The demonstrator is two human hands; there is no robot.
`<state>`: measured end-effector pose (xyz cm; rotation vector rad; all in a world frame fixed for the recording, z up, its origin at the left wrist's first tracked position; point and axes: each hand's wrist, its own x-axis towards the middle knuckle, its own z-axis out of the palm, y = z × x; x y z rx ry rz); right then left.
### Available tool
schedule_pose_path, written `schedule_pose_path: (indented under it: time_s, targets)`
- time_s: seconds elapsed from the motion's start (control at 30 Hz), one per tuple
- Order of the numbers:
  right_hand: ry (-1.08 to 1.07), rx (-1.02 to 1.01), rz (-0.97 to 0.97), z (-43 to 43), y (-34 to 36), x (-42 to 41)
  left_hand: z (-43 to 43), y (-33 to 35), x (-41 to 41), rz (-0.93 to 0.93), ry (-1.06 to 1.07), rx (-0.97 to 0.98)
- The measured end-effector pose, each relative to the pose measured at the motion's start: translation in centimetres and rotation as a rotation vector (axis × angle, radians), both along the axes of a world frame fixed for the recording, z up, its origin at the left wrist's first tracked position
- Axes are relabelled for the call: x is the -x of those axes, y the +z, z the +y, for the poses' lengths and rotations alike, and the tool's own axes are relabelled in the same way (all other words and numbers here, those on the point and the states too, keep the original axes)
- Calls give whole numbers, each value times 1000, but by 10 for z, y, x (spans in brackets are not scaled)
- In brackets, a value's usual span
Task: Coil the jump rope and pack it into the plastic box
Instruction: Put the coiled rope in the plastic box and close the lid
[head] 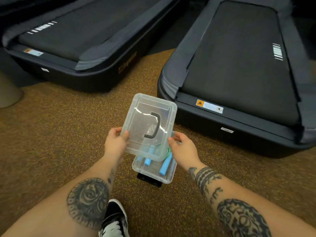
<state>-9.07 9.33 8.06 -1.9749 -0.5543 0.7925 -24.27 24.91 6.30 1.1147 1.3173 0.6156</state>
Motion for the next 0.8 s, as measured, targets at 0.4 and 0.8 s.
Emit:
schedule_pose_path:
  time_s: [0.4,0.8]
  targets:
    - [-181,206,88,-28,-50,2,-35,-43,-10,281,-146,6]
    - [-222,331,54,-22,-83,3,-30,-78,-14,593,-272,-103]
